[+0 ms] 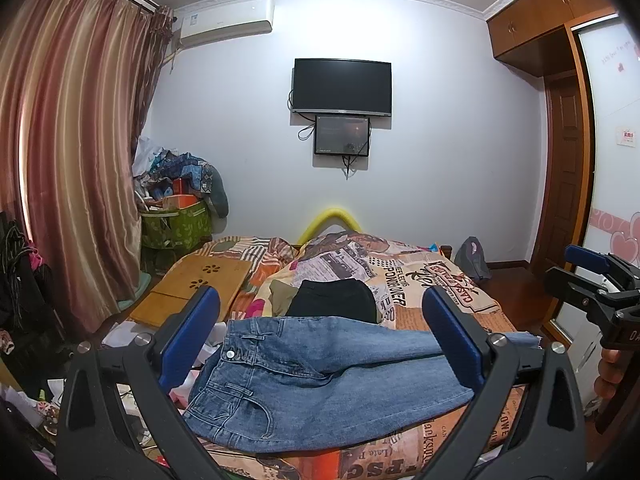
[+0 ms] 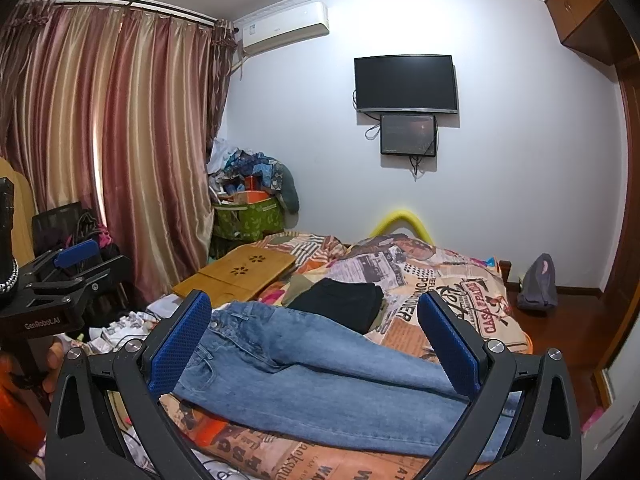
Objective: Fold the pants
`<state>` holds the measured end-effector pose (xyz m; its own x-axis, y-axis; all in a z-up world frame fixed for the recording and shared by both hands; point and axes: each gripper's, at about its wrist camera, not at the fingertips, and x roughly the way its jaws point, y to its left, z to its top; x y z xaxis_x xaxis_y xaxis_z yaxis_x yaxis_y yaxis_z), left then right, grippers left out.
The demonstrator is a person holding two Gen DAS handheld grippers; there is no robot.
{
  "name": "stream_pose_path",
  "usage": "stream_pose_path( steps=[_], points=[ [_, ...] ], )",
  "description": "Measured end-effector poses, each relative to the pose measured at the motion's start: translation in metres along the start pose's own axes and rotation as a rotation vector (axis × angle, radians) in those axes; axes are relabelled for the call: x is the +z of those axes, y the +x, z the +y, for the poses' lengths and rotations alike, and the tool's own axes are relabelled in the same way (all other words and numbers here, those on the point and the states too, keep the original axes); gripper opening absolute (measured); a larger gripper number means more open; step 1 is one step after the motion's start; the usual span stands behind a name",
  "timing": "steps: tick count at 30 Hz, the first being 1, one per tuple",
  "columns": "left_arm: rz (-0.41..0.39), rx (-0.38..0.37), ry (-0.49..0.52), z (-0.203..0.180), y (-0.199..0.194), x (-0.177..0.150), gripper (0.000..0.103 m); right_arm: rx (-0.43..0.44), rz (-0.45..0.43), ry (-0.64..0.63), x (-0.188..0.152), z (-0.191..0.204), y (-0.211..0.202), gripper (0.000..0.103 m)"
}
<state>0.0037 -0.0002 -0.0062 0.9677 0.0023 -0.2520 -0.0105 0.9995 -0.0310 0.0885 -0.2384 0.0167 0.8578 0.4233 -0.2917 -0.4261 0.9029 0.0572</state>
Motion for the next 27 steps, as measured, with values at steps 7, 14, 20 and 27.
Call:
stream_pose_path(
  steps=[7, 14, 20, 27],
  points=[
    [-0.002, 0.002, -0.001, -0.0006, -0.0008, 0.0013, 0.102, 0.003, -0.008, -0.004, 0.0021, 0.0022, -0.002, 0.103],
    [-0.008, 0.002, -0.001, 0.0007, -0.0021, 0.0016, 0.102, 0.006, -0.017, -0.005, 0.0048, 0.0079, -0.0027, 0.103],
    [-0.007, 0.001, 0.002, -0.0006, -0.0024, 0.0027, 0.102, 0.008, -0.024, -0.002, 0.0042, 0.008, -0.0031, 0.103],
    [-0.011, 0.0, 0.0, -0.0003, -0.0027, 0.0046, 0.103, 0.009, -0.024, 0.0, 0.0044, 0.0082, -0.0027, 0.103]
  ],
)
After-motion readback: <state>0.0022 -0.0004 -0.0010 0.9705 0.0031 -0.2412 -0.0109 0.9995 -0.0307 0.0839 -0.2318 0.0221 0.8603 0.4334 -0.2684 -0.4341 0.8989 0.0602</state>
